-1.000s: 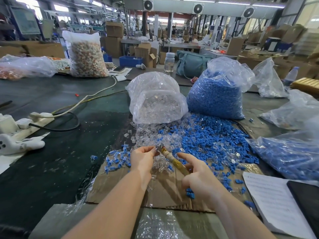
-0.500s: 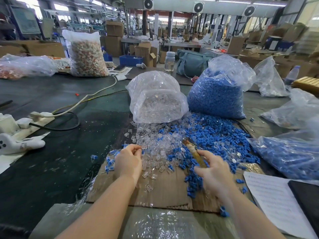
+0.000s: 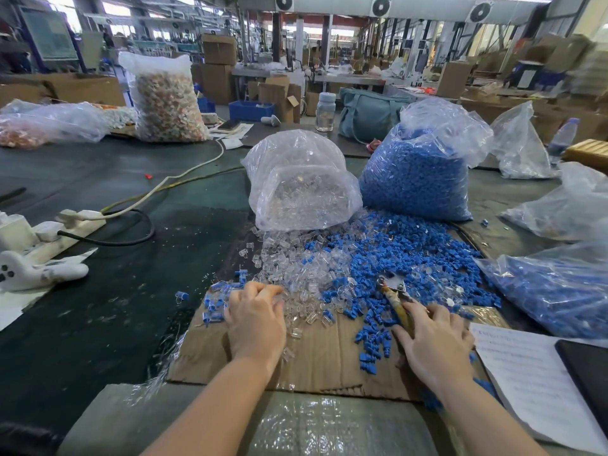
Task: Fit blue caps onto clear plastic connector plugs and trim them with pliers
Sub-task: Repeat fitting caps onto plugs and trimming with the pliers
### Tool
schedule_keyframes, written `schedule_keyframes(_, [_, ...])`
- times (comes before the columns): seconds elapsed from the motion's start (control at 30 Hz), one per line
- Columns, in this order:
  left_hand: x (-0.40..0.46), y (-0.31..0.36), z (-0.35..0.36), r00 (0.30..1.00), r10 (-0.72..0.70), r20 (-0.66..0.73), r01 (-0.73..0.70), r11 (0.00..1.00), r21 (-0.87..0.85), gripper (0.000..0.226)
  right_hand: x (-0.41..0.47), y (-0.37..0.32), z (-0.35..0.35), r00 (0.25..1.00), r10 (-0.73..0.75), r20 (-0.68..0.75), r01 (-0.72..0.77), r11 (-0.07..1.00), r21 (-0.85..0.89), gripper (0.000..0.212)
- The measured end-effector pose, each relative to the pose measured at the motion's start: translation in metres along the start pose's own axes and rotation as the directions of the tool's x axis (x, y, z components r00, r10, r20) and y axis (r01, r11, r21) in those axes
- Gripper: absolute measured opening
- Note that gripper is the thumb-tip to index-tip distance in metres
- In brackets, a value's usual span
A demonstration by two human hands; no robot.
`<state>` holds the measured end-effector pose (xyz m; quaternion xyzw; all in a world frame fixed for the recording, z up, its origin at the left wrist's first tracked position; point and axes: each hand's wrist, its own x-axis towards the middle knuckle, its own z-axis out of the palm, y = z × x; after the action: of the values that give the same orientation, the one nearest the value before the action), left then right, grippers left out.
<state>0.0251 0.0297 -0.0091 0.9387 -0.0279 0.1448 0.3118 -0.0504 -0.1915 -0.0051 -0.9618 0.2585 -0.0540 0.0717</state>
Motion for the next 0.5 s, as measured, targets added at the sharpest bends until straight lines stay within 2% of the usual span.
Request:
schedule_keyframes(0.1, [-0.018,0.015,0.013,0.993,0.112,0.046,-0.105,0.985,-0.135,0.021,-0.001,-0.002,-0.003,1.0,0.014,0.016,-0.014,1.0,0.008,0.053])
schedule_keyframes(0.2, [-0.034,0.027,0.025,0.978,0.17,0.119,-0.139,0.963,-0.232,0.017,-0.006,-0.008,-0.005,0.997,-0.037,-0.065,0.034,0.999,-0.039,0.054])
schedule_keyframes(0.3, [-0.042,0.034,0.033,0.969,0.202,0.14,-0.166,0.958,-0.232,0.02,-0.014,-0.017,-0.004,0.972,-0.166,-0.166,0.168,0.986,-0.003,0.042])
schedule_keyframes(0.4, [-0.044,0.035,0.037,0.962,0.233,0.14,-0.205,0.96,-0.189,0.026,-0.018,-0.027,-0.002,0.961,-0.233,-0.152,0.237,0.971,0.007,0.024])
schedule_keyframes(0.5, [-0.045,0.033,0.038,0.961,0.238,0.141,-0.217,0.965,-0.148,0.027,-0.018,-0.032,0.001,0.963,-0.247,-0.107,0.249,0.969,0.005,0.023])
